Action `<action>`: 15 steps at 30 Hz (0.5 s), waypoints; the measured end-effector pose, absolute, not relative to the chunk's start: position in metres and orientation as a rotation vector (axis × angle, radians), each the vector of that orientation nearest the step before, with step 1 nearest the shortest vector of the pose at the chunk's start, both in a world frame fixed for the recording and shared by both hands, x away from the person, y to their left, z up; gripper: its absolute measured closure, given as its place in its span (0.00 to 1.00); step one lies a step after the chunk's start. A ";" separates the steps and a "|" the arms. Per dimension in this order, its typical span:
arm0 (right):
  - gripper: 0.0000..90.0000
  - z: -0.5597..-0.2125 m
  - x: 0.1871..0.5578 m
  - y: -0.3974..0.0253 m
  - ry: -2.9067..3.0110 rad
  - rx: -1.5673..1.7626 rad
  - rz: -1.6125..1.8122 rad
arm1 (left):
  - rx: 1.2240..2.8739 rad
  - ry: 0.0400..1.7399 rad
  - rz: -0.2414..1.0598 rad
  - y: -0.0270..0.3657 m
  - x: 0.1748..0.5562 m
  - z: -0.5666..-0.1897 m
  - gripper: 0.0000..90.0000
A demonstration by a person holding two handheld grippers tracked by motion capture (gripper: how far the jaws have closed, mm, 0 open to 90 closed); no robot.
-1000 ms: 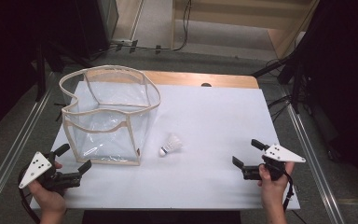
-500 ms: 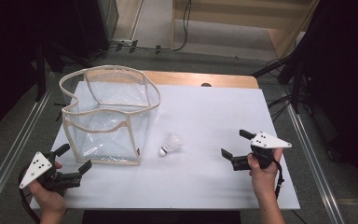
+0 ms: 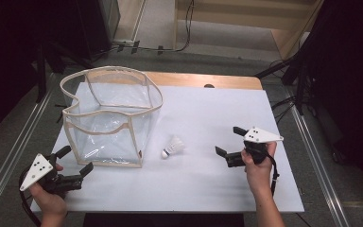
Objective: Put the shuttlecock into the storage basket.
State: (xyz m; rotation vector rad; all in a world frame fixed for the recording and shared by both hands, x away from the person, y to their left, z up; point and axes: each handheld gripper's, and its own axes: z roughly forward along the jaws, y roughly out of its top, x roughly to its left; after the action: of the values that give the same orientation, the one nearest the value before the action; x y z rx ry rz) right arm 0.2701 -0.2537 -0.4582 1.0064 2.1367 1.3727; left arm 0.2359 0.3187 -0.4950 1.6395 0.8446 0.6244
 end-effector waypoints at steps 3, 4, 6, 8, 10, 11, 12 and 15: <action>0.00 -0.458 0.273 -0.251 2.141 1.001 1.374 | 1.646 0.844 0.628 0.318 0.236 -0.495 0.00; 0.00 -0.457 0.274 -0.250 2.145 1.004 1.374 | 1.644 0.845 0.626 0.318 0.236 -0.495 0.00; 0.00 -0.455 0.277 -0.245 2.155 0.996 1.389 | 1.643 0.845 0.626 0.319 0.235 -0.495 0.00; 0.00 -0.454 0.278 -0.242 2.164 0.988 1.387 | 1.643 0.845 0.626 0.319 0.235 -0.495 0.00; 0.00 -0.453 0.280 -0.237 2.178 0.976 1.381 | 1.645 0.844 0.627 0.318 0.236 -0.495 0.00; 0.00 -0.453 0.280 -0.237 2.178 0.976 1.381 | 1.646 0.843 0.626 0.318 0.236 -0.495 0.00; 0.00 -0.453 0.281 -0.236 2.184 0.972 1.379 | 1.644 0.844 0.626 0.319 0.236 -0.495 0.00; 0.00 -0.452 0.284 -0.232 2.193 0.965 1.379 | 1.639 0.844 0.623 0.319 0.236 -0.495 0.00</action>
State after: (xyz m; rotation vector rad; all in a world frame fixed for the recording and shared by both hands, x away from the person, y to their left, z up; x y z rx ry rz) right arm 0.2842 -0.2317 -0.4522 0.9655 2.1929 1.3795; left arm 0.2356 0.3189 -0.4950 1.6390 0.8441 0.6225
